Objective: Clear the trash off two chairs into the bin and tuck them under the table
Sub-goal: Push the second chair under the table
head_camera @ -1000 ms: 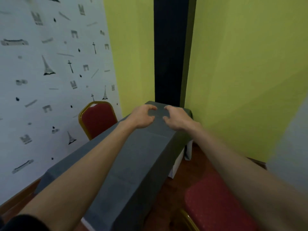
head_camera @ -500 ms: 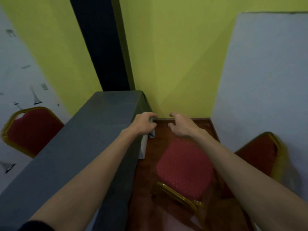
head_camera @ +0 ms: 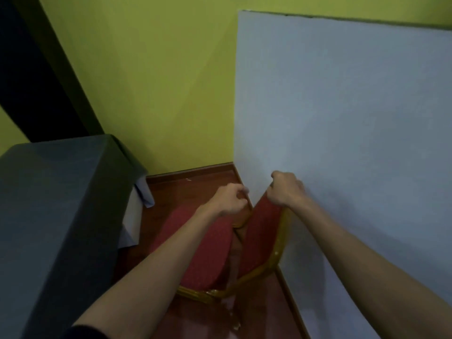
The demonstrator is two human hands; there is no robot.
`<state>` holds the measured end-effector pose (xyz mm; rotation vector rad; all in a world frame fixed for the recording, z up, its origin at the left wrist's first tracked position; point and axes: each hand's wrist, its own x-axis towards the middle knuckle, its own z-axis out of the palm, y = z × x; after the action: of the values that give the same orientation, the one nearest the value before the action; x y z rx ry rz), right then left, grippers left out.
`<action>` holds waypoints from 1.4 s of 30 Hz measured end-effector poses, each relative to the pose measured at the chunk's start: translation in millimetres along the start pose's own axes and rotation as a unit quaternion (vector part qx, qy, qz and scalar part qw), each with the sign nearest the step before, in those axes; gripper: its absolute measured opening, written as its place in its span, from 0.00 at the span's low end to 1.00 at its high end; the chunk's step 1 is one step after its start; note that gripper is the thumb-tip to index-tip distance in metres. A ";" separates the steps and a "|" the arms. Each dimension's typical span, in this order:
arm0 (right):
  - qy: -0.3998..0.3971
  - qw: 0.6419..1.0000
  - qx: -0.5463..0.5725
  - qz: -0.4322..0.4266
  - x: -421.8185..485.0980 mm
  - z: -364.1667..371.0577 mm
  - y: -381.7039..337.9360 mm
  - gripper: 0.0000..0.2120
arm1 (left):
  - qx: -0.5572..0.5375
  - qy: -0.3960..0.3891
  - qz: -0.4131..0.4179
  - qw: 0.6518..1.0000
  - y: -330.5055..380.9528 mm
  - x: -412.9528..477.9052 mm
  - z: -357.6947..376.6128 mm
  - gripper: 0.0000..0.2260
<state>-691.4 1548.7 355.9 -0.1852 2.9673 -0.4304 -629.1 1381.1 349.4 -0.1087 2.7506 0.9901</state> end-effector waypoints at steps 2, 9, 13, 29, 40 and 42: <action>-0.028 0.999 0.021 0.024 7.0 4.7 30.9 0.21 | -0.006 -0.046 0.008 0.999 17.1 11.5 38.4 0.22; -0.141 0.924 0.337 0.117 32.8 49.3 93.3 0.17 | -0.033 -0.150 -0.044 0.987 27.0 22.7 149.8 0.49; -0.183 0.861 0.445 0.167 32.2 59.5 90.0 0.17 | -0.050 -0.116 -0.059 0.990 12.9 34.2 173.0 0.49; -0.238 0.858 0.438 0.129 149.4 80.1 6.8 0.19 | -0.209 -0.028 -0.185 0.960 -22.4 104.5 127.7 0.46; -0.323 0.855 0.405 0.039 216.6 104.8 -84.4 0.20 | -0.244 -0.030 -0.267 0.932 -78.6 133.9 58.2 0.49; -0.338 0.855 0.393 0.026 224.1 106.1 -98.2 0.20 | -0.232 -0.033 -0.272 0.933 -90.0 137.4 47.7 0.50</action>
<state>-885.6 1394.7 257.2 -0.1223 1.9170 -1.2197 -741.8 1342.6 226.5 -0.8395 2.1648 1.3950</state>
